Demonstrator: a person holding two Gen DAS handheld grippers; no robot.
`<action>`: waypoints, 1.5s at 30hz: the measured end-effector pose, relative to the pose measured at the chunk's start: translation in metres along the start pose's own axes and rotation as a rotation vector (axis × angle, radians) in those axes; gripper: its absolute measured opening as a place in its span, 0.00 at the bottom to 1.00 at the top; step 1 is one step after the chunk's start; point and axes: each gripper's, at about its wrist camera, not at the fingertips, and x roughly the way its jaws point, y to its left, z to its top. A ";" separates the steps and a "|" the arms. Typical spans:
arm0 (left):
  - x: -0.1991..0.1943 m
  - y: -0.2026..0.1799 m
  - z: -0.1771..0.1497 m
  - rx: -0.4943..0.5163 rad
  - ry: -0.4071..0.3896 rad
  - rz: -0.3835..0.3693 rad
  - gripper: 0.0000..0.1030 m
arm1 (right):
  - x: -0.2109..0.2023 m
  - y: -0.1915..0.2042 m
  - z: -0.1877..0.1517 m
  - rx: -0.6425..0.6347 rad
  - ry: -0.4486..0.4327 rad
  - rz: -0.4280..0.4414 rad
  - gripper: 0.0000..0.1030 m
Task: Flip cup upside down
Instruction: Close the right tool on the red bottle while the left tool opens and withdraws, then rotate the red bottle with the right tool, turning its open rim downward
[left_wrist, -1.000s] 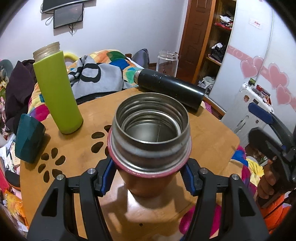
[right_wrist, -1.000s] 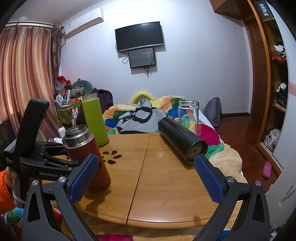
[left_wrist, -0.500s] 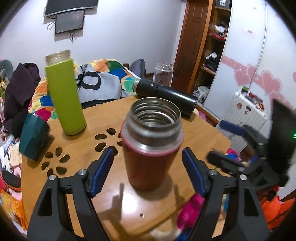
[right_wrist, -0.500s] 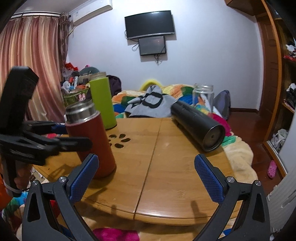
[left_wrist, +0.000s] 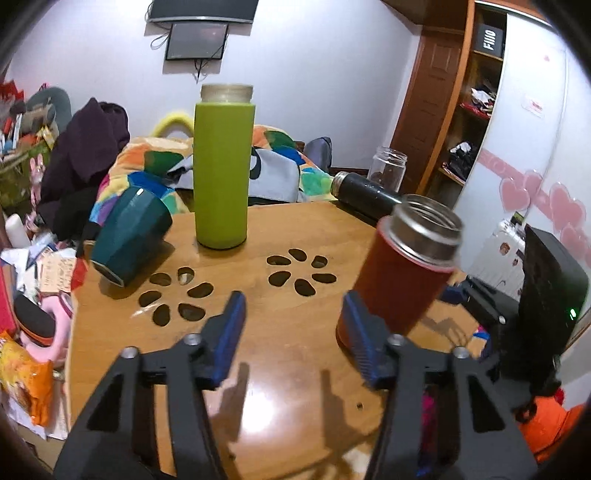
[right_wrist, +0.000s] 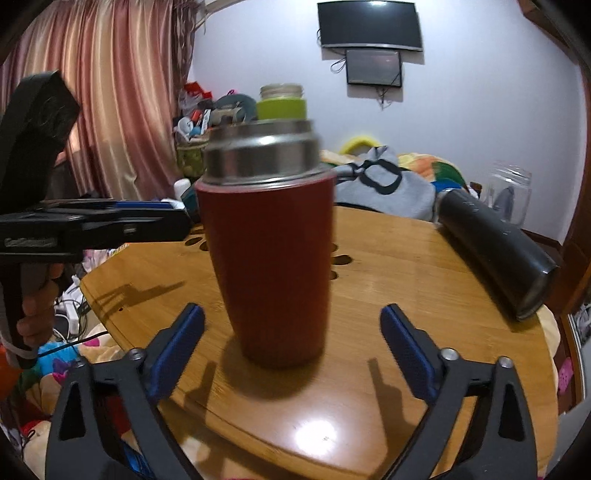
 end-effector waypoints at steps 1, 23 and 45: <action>0.007 0.001 0.003 -0.007 0.004 -0.014 0.38 | 0.002 0.001 0.000 -0.001 0.006 0.003 0.78; 0.037 0.002 0.006 -0.058 0.052 -0.171 0.08 | 0.010 -0.003 0.014 -0.113 0.163 0.047 0.57; 0.048 0.007 -0.006 -0.047 0.107 -0.085 0.07 | 0.000 0.005 0.013 -0.150 0.155 0.059 0.57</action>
